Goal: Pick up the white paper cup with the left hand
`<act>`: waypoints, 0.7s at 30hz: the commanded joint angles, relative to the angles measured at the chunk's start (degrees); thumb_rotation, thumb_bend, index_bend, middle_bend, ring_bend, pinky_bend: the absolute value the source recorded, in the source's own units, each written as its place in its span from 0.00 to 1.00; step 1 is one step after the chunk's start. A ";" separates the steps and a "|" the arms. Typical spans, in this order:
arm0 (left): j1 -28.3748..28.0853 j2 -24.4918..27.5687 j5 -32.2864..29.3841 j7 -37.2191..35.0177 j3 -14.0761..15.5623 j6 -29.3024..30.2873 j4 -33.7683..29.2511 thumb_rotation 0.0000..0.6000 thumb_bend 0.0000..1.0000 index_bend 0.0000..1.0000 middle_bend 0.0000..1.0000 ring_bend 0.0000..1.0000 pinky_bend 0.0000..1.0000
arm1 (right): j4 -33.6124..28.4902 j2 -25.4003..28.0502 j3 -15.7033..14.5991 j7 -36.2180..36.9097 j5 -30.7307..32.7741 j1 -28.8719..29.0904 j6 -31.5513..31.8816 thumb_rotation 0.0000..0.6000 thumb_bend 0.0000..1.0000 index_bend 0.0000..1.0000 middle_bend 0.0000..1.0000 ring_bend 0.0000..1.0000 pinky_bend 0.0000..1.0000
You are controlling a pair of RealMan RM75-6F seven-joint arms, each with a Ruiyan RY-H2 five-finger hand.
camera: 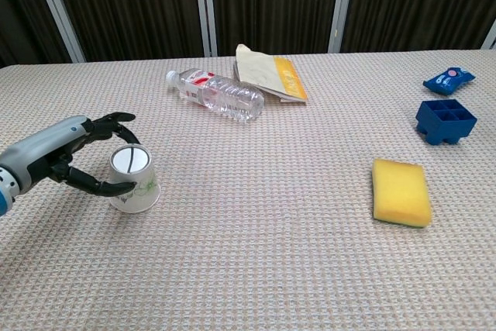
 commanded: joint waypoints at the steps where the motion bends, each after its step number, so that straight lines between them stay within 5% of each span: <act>1: 0.71 1.47 0.76 -0.91 -0.07 0.49 -0.64 1.00 0.16 0.07 0.00 0.00 0.00 | -0.05 -0.08 -0.08 -0.24 -0.13 0.03 -0.04 1.00 0.05 0.00 0.00 0.00 0.00; 3: 0.71 2.60 0.79 -0.88 -0.02 -0.26 -1.25 1.00 0.16 0.00 0.00 0.00 0.00 | -0.08 -0.15 -0.12 -0.37 -0.26 0.03 0.01 1.00 0.05 0.00 0.00 0.00 0.00; 10: 0.70 7.62 -0.77 1.32 -0.34 -3.16 -4.54 1.00 0.16 0.00 0.00 0.00 0.00 | -0.08 -0.10 -0.12 -0.24 -0.40 -0.07 0.32 1.00 0.05 0.00 0.00 0.00 0.00; 21: 8.70 14.26 5.27 20.12 2.25 14.97 -8.66 1.00 0.16 0.00 0.00 0.00 0.00 | 0.37 -0.20 0.02 -0.36 -0.08 0.13 -0.04 1.00 0.05 0.00 0.00 0.00 0.00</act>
